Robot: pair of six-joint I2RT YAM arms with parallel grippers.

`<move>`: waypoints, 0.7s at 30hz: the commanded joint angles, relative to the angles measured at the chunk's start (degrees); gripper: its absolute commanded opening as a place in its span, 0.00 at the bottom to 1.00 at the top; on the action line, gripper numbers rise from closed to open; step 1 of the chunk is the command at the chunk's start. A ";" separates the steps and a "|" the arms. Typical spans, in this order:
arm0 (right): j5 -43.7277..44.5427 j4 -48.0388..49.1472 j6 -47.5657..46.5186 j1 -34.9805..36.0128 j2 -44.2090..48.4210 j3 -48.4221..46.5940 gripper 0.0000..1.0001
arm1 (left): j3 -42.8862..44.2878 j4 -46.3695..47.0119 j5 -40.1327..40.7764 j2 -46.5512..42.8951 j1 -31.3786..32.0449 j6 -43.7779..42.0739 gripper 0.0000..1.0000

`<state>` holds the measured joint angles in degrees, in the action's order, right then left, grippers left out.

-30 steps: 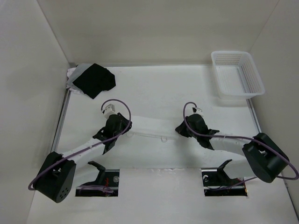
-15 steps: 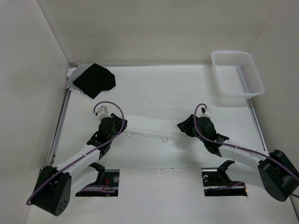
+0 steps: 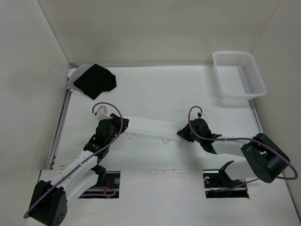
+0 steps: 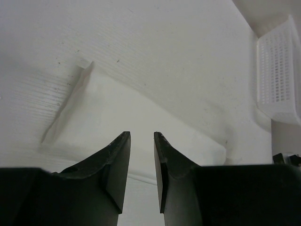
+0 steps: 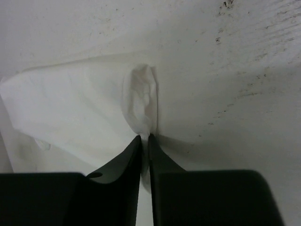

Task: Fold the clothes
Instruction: Fold the tank top

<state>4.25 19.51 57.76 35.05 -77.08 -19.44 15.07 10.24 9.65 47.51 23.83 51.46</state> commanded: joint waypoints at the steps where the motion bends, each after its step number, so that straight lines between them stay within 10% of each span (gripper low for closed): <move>1: -0.13 4.48 3.15 -0.73 -0.27 0.72 0.12 | 3.38 -0.57 -2.00 -3.11 0.64 0.13 0.25; 13: 10.51 -29.06 -1.32 2.43 37.33 0.91 0.10 | 3.82 -0.31 -1.74 -1.37 3.01 0.66 0.26; 21: 14.73 -35.77 -8.44 9.11 27.71 -16.39 0.10 | 4.53 0.31 -1.74 -1.10 4.51 1.36 0.26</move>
<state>16.21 -13.56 53.56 42.11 -45.04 -28.82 16.49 8.34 8.34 47.05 27.83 52.18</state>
